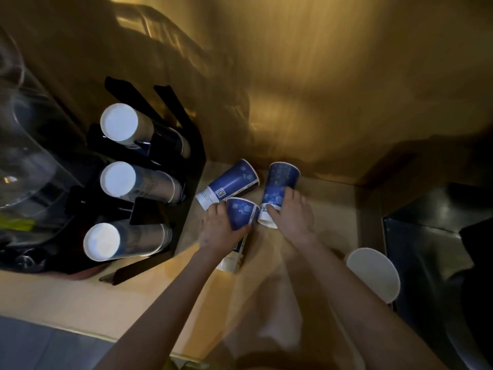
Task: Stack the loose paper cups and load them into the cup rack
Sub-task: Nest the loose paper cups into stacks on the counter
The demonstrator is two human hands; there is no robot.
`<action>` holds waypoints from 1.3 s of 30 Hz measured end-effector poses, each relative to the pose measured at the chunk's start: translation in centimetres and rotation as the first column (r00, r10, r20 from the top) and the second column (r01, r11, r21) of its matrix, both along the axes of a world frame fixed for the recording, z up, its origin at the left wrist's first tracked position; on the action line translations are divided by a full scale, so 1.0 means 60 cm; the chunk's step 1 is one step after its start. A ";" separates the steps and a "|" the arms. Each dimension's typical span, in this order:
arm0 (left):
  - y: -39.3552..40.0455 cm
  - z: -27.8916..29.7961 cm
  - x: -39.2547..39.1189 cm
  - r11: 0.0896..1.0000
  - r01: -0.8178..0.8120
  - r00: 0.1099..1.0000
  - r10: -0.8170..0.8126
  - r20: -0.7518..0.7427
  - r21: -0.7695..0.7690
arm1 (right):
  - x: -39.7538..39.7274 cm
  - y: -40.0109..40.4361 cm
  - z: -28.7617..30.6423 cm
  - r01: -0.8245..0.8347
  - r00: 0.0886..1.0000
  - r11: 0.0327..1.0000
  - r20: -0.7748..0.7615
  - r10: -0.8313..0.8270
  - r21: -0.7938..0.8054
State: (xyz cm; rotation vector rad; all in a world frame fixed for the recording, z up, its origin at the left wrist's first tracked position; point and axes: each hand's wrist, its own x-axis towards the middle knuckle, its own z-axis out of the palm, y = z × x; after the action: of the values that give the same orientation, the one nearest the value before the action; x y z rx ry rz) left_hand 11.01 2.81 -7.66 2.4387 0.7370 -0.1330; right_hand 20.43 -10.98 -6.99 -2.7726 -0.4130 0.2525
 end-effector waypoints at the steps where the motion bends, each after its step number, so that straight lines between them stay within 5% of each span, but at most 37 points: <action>1: 0.000 -0.007 0.001 0.999 -0.028 0.999 0.027 -0.020 -0.046 | 0.003 0.004 -0.007 0.046 0.999 0.999 -0.006 -0.046 0.026; 8: 0.000 -0.036 0.003 0.992 -0.089 0.987 0.074 -0.145 -0.095 | 0.019 0.023 -0.046 0.404 0.902 0.863 -0.287 -0.322 0.303; 14: 0.007 -0.047 0.006 0.979 -0.097 0.980 0.063 -0.190 -0.179 | 0.026 0.018 -0.045 0.634 0.759 0.606 -0.534 -0.371 0.480; 17: 0.010 -0.052 0.007 0.974 -0.104 0.981 0.067 -0.182 -0.202 | 0.017 0.008 -0.028 0.613 0.784 0.541 -0.529 -0.325 0.577; 21: 0.015 -0.055 0.007 0.970 -0.099 0.984 0.061 -0.169 -0.222 | -0.009 -0.008 -0.019 0.443 0.895 0.589 -0.373 -0.245 0.676; 26: 0.017 -0.054 0.008 0.972 -0.087 0.984 0.049 -0.173 -0.217 | -0.053 -0.024 -0.041 0.294 0.955 0.760 -0.219 -0.202 0.579; 39: 0.011 0.006 0.017 0.960 -0.022 0.994 -0.009 -0.111 -0.279 | -0.089 -0.029 -0.061 0.413 0.909 0.651 -0.336 -0.248 0.637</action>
State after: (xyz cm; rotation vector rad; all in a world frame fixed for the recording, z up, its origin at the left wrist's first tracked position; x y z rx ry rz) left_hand 12.02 3.44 -7.30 2.1720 0.7211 -0.3495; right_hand 15.11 -12.74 -10.66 -1.9747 0.0765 0.2430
